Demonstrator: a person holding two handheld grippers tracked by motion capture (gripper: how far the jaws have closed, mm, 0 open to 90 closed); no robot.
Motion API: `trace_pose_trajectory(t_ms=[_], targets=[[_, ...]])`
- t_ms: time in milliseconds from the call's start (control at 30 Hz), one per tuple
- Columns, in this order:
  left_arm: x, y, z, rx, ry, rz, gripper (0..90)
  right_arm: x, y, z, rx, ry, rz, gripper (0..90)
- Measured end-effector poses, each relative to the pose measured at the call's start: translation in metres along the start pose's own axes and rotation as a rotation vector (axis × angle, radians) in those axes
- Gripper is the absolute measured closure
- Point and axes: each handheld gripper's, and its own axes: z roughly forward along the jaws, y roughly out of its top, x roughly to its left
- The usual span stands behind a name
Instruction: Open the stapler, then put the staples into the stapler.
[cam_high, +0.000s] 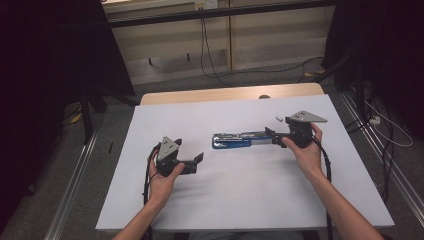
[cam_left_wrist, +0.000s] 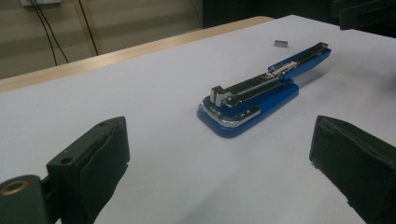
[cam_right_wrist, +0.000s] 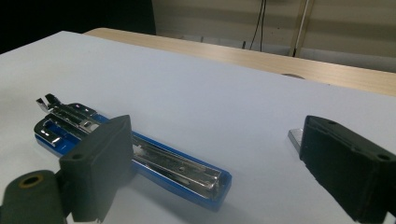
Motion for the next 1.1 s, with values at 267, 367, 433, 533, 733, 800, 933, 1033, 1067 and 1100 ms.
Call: trace_pose_trajectory(t_ms=[267,367,433,533,733,800,933,1033,1067,1100], targets=[[-0.005,-0.009,-0.021,-0.002,0.044,-0.003,5.1,-0.003,0.005,-0.005,-0.017,-0.019,-0.011,10.6],[-0.008,-0.011,-0.030,-0.021,0.043,-0.008,5.1,-0.007,0.007,-0.008,-0.019,-0.039,-0.016,10.4],[-0.009,-0.012,-0.034,-0.017,0.047,0.003,5.1,-0.009,0.008,-0.008,0.013,-0.034,-0.013,8.5],[-0.010,-0.017,-0.041,-0.012,0.042,-0.018,5.0,-0.012,0.010,-0.009,0.015,-0.039,-0.034,10.7],[-0.006,-0.018,-0.047,-0.022,0.069,-0.038,4.8,-0.016,0.016,-0.005,0.037,-0.022,-0.038,9.9],[-0.006,-0.019,-0.048,-0.014,0.067,-0.018,4.9,-0.018,0.018,-0.003,0.054,-0.018,-0.038,9.7],[-0.008,-0.022,-0.053,-0.019,0.054,0.017,5.5,-0.025,0.026,-0.001,0.089,-0.013,-0.034,8.7],[-0.007,-0.024,-0.057,-0.013,0.048,0.011,5.2,-0.030,0.031,0.002,0.099,-0.022,-0.031,8.1],[-0.007,-0.026,-0.059,0.000,0.051,0.006,5.0,-0.033,0.034,0.003,0.114,-0.016,-0.022,8.2],[-0.007,-0.026,-0.059,0.000,0.051,0.006,5.0,-0.033,0.034,0.003,0.114,-0.016,-0.022,8.2]])
